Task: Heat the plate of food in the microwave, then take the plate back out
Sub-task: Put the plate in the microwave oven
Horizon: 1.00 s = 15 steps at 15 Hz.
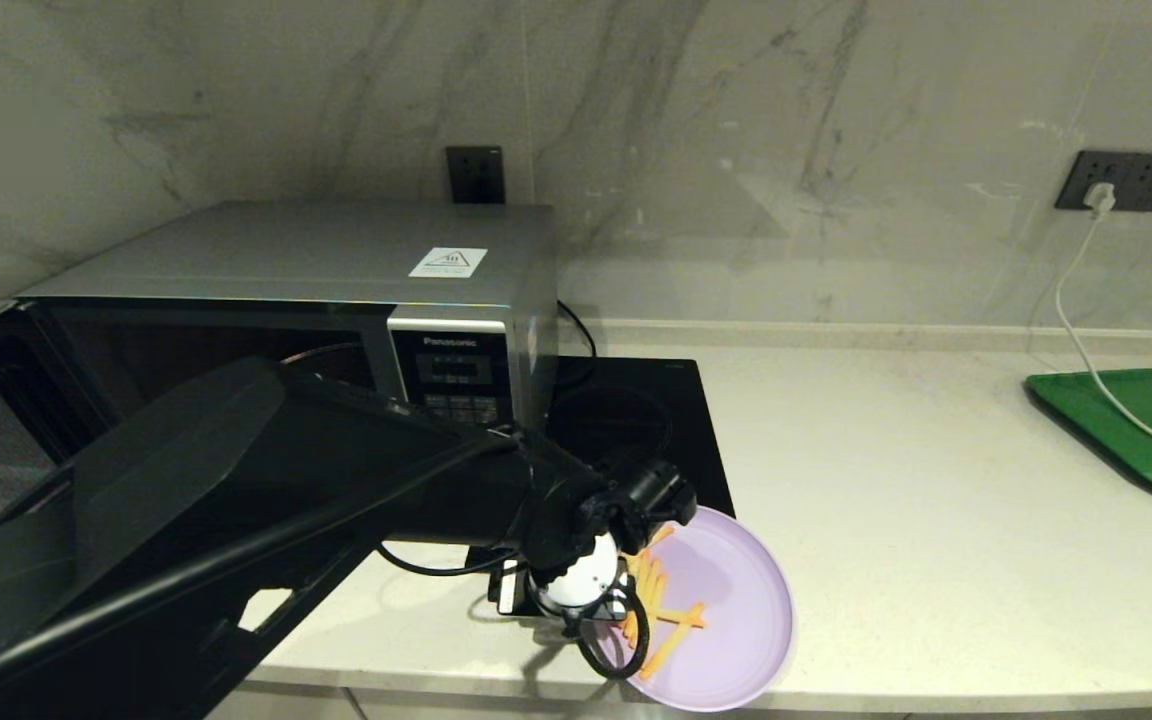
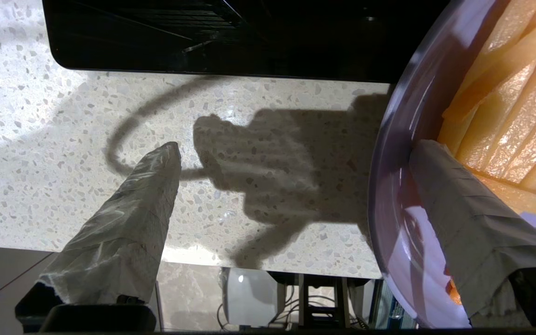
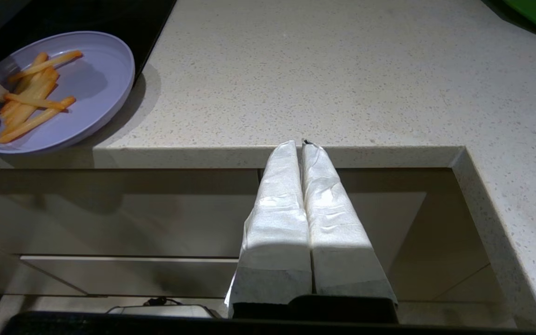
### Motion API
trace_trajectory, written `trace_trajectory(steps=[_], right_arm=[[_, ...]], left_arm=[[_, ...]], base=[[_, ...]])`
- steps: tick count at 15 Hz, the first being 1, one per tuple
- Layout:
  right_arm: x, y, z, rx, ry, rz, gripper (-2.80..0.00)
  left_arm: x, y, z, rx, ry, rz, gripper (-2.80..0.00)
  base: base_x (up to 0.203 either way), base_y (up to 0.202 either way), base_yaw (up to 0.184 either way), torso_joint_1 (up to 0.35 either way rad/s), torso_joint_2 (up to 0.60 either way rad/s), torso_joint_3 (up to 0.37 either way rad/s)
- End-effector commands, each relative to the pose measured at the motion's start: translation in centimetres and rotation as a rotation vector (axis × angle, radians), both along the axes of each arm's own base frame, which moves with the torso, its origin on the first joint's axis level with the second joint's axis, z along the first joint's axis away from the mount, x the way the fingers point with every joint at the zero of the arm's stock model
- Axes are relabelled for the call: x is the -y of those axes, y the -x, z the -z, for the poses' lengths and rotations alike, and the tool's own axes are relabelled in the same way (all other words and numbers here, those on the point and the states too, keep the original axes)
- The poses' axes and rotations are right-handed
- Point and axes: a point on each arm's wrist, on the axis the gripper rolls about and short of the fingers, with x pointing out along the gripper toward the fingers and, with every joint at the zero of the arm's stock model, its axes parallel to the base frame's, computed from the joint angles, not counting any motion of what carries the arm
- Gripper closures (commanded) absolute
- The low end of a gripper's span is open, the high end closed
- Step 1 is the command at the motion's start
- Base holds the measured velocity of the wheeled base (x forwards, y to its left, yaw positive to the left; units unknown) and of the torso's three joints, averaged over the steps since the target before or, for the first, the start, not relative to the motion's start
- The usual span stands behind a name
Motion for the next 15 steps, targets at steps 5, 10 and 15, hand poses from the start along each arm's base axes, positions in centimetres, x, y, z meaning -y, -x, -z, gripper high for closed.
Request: trace_trajectory(steps=[5,10,15], right_arm=[[0.0,0.0,0.0,-0.001,0.000,0.000,0.00],[0.0,0.0,0.0,-0.001,0.000,0.000,0.00],[0.0,0.0,0.0,-0.001,0.000,0.000,0.00]], left_arm=[[-0.1,0.1,0.1,-0.010,0.005,-0.004,0.00],[-0.1,0.1,-0.1,-0.009,0.010,-0.007,0.00],[-1.0,0.5,-1.9,-0.087,0.113,0.003,0.00]], base=[[0.000,0.000,0.000,0.000,0.00,0.000],[0.000,0.000,0.000,0.000,0.00,0.000],[0.000,0.000,0.000,0.000,0.00,0.000]])
